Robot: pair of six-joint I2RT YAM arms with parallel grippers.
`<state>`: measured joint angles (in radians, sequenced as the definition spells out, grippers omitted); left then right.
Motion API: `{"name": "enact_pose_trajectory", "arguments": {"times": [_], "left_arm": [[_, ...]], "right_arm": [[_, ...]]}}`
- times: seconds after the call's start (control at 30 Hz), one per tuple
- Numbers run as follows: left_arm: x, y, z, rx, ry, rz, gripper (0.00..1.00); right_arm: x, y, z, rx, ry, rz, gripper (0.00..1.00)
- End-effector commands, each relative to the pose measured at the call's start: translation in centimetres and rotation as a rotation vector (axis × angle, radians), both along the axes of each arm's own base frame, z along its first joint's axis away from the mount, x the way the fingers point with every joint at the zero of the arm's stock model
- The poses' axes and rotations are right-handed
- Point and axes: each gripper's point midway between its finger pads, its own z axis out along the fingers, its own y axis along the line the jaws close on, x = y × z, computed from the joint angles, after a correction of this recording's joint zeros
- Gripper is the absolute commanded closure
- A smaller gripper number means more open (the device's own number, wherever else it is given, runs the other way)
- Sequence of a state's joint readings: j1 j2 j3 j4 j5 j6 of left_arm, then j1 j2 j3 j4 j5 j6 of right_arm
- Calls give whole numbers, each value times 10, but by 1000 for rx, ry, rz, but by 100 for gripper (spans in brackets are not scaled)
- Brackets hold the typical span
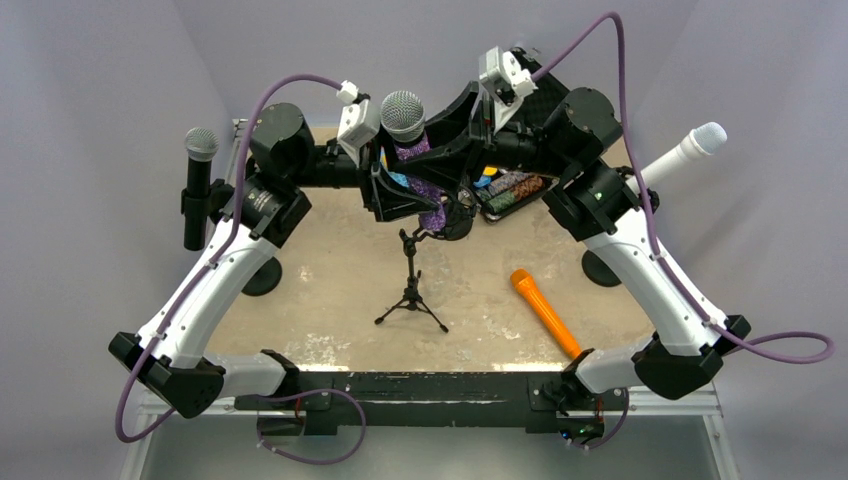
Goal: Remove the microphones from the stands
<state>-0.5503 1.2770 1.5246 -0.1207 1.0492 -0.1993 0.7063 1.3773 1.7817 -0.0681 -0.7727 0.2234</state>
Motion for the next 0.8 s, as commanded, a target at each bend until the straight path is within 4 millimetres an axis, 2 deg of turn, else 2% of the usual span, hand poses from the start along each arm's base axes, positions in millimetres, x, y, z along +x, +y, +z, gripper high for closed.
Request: {"name": "enact_pose_trajectory", "arguments": {"times": [0.0,0.03,0.07,0.1,0.13,0.2,0.27,0.3,0.33,0.37,0.4,0.6,0.77], "left_arm": [[-6,0,5,-10,-10,-36,44],[-6,0,6,-11,-15,-43,54],[-7,0,7,-13,-20,-48,69],[-7,0,10,-15,-28,-51,89],[-6,0,11,-18,-34,-47,100],[-7,1,14,-22,-47,-41,100],[-7,2,17,-26,-55,-36,100],[-7,3,17,-27,-60,-32,100],[-7,3,18,-28,-66,-28,100],[-7,4,19,-27,-70,-25,100],[-6,5,18,-24,-76,-21,100],[-4,8,14,5,-110,5,100],[-4,8,18,1,-122,5,100]], "right_arm": [[-11,-21,63,155,-168,-43,100],[-9,-20,61,152,-159,-47,100],[-6,-19,57,146,-147,-54,100],[-4,-18,54,140,-134,-61,100],[-2,-17,50,134,-124,-66,100],[0,-16,43,121,-107,-72,97],[2,-15,34,101,-90,-72,89],[1,-15,30,91,-84,-69,78],[2,-14,24,75,-75,-70,62],[2,-15,20,63,-75,-73,54],[3,-15,14,47,-70,-78,49],[3,-23,0,0,-44,-110,38],[5,-21,-17,-36,13,-102,35]]}}
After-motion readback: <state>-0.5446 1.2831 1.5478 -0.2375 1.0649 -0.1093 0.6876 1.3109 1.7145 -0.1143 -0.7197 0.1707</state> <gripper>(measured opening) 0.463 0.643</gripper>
